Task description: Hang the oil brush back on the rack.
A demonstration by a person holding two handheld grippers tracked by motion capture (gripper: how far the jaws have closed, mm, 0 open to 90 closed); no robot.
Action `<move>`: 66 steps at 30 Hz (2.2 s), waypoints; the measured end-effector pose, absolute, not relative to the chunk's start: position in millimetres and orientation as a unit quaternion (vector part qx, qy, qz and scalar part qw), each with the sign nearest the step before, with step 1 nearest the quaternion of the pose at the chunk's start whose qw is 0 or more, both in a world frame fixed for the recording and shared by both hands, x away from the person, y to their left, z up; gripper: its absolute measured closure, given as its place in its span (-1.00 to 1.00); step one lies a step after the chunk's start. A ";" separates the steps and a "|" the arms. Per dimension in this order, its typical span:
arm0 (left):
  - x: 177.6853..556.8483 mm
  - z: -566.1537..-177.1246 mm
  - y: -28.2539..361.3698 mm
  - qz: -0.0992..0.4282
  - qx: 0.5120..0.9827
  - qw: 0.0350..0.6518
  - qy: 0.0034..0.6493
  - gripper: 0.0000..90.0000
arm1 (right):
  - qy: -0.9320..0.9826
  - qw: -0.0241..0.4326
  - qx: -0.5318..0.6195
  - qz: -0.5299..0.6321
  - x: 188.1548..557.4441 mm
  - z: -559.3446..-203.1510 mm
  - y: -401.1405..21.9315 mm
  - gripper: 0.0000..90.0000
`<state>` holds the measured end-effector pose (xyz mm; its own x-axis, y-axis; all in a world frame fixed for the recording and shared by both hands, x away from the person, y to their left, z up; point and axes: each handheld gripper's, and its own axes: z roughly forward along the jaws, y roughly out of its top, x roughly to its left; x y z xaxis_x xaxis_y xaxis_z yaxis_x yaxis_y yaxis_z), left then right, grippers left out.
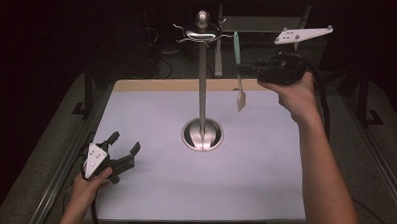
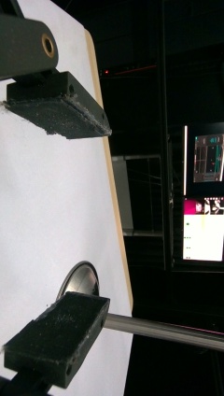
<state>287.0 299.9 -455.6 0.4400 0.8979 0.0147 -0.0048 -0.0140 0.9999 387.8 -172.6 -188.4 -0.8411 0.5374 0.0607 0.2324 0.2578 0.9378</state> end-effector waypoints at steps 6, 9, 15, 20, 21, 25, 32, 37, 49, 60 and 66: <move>287.0 -455.6 299.9 0.378 0.603 0.597 0.370 -0.68 | 0.783 0.132 0.245 0.557 391.2 -189.1 -170.2 0.77; 287.0 -455.6 299.9 0.378 0.603 0.597 0.370 -0.68 | 0.784 0.132 0.244 0.555 392.4 -188.4 -168.1 0.77; 287.0 -455.6 300.0 0.378 0.603 0.597 0.370 -0.68 | 0.787 0.130 0.242 0.553 393.5 -187.3 -164.6 0.77; 286.9 -455.6 300.0 0.378 0.603 0.597 0.370 -0.68 | 0.790 0.125 0.241 0.549 396.0 -189.9 -159.0 0.77; 286.9 -455.6 300.0 0.378 0.603 0.597 0.370 -0.68 | 0.790 0.125 0.241 0.549 396.0 -189.9 -159.0 0.77; 286.9 -455.6 300.3 0.379 0.605 0.595 0.370 -0.68 | 0.792 0.123 0.240 0.548 397.2 -191.7 -155.2 0.77; 287.0 -455.6 300.2 0.379 0.605 0.595 0.370 -0.68 | 0.790 0.123 0.240 0.550 396.8 -192.6 -156.5 0.68; 287.0 -455.6 300.1 0.379 0.606 0.594 0.370 -0.68 | 0.791 0.121 0.244 0.548 395.1 -192.0 -159.3 0.59; 286.4 -455.5 299.9 0.382 0.606 0.592 0.369 -0.68 | 0.788 0.133 0.262 0.541 388.0 -204.8 -175.6 0.34; 287.0 -455.7 300.1 0.380 0.603 0.596 0.371 -0.68 | 0.790 0.149 0.283 0.523 375.9 -225.5 -191.8 0.16; 286.9 -455.8 300.5 0.381 0.604 0.595 0.369 -0.68 | 0.792 0.156 0.295 0.511 369.1 -242.4 -197.8 0.09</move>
<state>286.9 300.5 -455.8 0.4373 0.8991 0.0200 -0.0077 -0.0185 0.9998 369.1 -197.8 -242.4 -0.7777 0.6264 0.0536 0.3077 0.3048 0.9013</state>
